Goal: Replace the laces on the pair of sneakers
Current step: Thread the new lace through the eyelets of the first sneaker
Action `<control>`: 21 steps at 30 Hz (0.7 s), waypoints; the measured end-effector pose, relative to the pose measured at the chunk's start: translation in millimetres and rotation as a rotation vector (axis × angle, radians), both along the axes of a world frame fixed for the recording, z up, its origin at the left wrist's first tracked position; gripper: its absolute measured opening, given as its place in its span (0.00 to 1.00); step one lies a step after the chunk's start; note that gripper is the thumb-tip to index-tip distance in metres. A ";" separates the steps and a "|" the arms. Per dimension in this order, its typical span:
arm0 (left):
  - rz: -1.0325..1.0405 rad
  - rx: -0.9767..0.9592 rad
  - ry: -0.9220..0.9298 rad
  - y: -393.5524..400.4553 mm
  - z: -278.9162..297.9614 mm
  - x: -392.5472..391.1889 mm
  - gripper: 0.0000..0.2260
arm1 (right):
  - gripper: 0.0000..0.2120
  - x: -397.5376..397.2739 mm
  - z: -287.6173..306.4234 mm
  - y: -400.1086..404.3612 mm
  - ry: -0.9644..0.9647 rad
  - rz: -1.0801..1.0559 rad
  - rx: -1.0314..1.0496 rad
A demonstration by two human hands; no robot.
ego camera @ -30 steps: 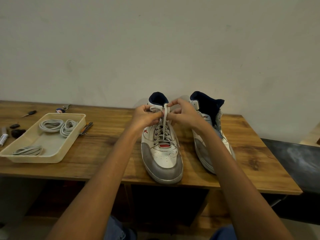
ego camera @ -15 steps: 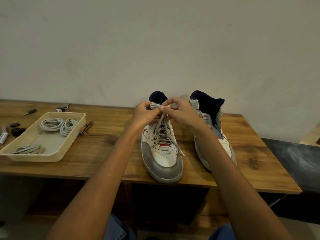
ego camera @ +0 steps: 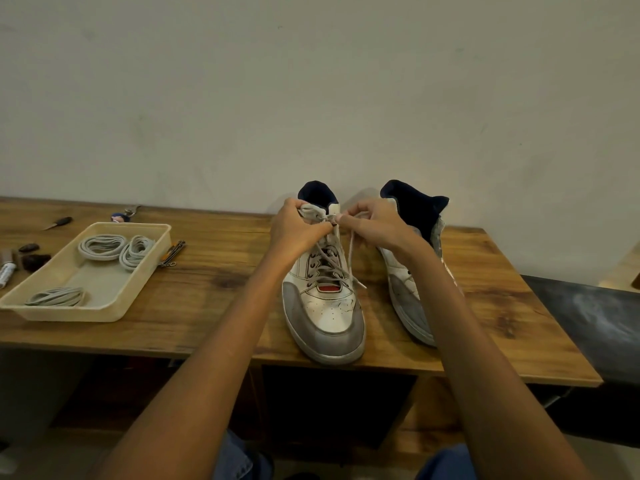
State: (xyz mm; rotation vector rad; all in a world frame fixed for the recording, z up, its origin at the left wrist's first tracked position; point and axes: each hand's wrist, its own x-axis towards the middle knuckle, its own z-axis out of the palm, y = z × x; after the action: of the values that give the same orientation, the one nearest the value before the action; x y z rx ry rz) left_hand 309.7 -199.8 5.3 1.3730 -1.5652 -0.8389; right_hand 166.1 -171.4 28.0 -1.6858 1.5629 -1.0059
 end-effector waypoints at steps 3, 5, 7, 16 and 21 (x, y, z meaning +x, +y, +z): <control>-0.023 0.086 0.105 -0.4 3.5 7.3 0.14 | 0.11 2.8 -1.6 -1.5 0.038 0.028 -0.010; -0.063 0.153 0.185 -1.6 4.5 11.7 0.11 | 0.13 4.0 -6.0 -4.7 0.073 0.014 -0.030; -0.090 0.202 0.262 -1.9 6.3 13.4 0.10 | 0.15 5.0 -11.9 -10.5 0.143 -0.042 -0.108; -0.092 0.232 0.267 0.3 7.3 17.6 0.09 | 0.13 27.7 -27.0 -8.5 0.139 -0.309 -0.498; -0.009 0.211 0.205 -2.5 10.5 36.5 0.06 | 0.09 46.3 -26.4 -10.6 0.303 -0.445 -0.719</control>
State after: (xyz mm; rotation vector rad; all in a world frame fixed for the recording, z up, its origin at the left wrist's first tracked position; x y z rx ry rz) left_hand 346.2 -202.3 15.9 1.3787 -1.3562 -1.1393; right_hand 212.4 -182.0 1.5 -2.0698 1.9746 -1.7683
